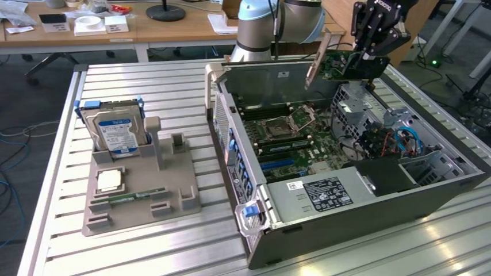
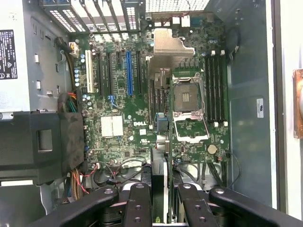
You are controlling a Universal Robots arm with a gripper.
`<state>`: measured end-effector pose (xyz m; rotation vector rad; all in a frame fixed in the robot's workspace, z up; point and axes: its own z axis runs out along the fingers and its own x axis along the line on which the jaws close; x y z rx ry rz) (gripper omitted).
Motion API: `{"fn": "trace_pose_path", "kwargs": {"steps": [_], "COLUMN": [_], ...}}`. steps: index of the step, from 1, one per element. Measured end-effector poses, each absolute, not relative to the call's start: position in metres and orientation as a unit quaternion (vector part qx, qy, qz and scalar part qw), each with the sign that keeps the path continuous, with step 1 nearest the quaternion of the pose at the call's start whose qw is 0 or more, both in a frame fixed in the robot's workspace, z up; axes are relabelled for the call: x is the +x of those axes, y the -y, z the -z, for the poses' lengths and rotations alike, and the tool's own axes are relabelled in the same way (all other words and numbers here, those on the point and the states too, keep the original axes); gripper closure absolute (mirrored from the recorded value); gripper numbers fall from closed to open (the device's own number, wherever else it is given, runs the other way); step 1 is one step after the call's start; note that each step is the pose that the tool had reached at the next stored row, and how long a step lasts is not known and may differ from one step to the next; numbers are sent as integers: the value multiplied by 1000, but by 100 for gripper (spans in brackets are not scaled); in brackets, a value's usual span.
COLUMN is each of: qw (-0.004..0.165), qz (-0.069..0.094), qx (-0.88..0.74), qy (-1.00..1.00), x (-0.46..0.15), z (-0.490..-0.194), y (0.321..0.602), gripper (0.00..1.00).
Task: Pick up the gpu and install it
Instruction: 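Insert the gpu into the slot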
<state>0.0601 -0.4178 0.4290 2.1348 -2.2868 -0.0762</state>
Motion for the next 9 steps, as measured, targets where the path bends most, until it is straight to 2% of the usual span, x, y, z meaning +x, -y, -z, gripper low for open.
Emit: {"fn": "trace_pose_path", "kwargs": {"steps": [9], "qw": [6], "qz": [24], "qx": [689], "qy": [725], "x": [60], "z": [-428], "y": [418], "gripper": [74]}}
